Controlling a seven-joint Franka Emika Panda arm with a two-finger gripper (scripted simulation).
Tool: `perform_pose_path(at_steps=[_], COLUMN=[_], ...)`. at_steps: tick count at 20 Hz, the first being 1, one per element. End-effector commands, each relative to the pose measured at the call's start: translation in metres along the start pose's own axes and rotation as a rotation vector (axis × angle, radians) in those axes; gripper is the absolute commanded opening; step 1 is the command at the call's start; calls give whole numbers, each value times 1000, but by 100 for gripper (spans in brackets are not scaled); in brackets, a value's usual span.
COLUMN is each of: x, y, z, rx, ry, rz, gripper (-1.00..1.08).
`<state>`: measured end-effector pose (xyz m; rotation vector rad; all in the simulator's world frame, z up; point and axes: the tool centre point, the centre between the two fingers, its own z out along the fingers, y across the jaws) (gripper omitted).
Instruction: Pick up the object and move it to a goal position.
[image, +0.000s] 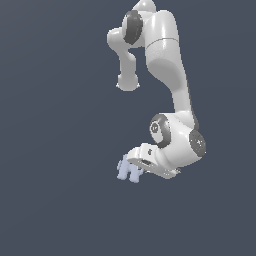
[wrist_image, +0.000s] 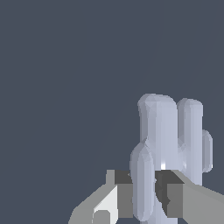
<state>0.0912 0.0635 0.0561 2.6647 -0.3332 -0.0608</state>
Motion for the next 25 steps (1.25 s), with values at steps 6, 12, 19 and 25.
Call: perform_pose_path(at_steps=[6,12,19,25], x=[-6,-10,-12,-12], y=[60,110,154,170], z=[0,0,0,-1], rx=[1,1,0,-2], ry=[-1,-1,-1,0], rz=[1,1,1,1], gripper=[-100,-100,-100,-100])
